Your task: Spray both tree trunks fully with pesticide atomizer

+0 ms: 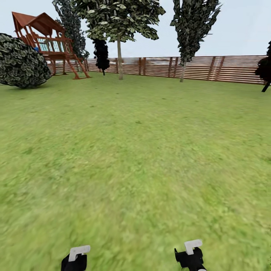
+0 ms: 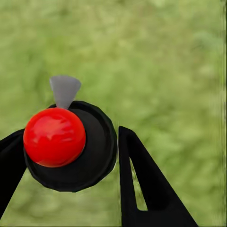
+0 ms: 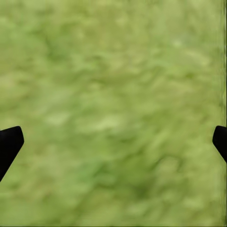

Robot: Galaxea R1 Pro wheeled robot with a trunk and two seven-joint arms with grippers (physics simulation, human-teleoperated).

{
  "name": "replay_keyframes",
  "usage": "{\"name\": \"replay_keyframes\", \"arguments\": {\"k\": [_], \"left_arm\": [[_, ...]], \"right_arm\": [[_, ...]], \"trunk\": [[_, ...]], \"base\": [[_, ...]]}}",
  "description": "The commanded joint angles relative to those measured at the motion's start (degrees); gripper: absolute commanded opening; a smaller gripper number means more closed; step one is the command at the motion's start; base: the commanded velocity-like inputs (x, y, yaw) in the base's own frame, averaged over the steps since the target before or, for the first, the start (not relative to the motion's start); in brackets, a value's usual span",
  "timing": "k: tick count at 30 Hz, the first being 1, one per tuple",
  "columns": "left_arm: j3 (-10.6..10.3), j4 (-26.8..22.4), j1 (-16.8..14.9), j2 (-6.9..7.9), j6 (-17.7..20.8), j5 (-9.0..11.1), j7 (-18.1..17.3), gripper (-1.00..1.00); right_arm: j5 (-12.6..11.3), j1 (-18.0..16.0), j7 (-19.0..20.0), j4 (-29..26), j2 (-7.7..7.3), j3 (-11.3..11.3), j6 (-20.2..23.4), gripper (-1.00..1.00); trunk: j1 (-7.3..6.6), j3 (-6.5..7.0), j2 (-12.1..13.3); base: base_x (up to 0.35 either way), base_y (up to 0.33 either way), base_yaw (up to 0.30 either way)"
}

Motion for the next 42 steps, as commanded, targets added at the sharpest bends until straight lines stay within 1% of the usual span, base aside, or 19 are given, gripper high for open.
{"name": "replay_keyframes", "arguments": {"k": [1,12,15,24,38,42], "left_arm": [[0.00,-0.01,0.00,0.00,-0.01,0.00,0.00,-1.00],[0.00,-0.01,0.00,0.00,-0.07,0.13,0.00,-1.00],[0.00,-0.07,0.00,0.00,-0.07,0.16,0.00,-1.00],[0.00,-0.09,0.00,0.00,-0.07,0.11,0.03,-1.00],[0.00,-0.03,0.00,0.00,-0.01,0.16,0.06,-1.00],[0.00,-0.06,0.00,0.00,-0.06,0.24,0.08,-1.00]], "right_arm": [[0.00,-0.01,0.00,0.00,0.00,0.00,0.00,1.00],[0.00,-0.01,0.01,0.00,0.08,0.08,0.00,1.00],[0.03,-0.02,0.09,0.00,0.13,0.09,0.06,1.00],[0.09,0.01,0.14,0.03,0.26,0.16,0.09,1.00],[0.09,0.00,0.14,0.09,0.26,0.16,0.09,1.00],[0.09,-0.02,0.14,0.07,0.26,0.15,0.09,1.00]], "trunk": [[0.00,0.00,0.00],[0.00,0.00,0.00],[0.00,-0.02,0.00],[0.00,-0.43,0.00],[0.00,-1.11,0.00],[0.00,-1.31,0.00]], "base": [[0.337,0.000,-0.300],[0.337,0.000,-0.295],[0.338,0.000,-0.061],[0.338,0.012,0.220],[0.330,0.124,0.245],[0.083,0.024,0.245]]}}
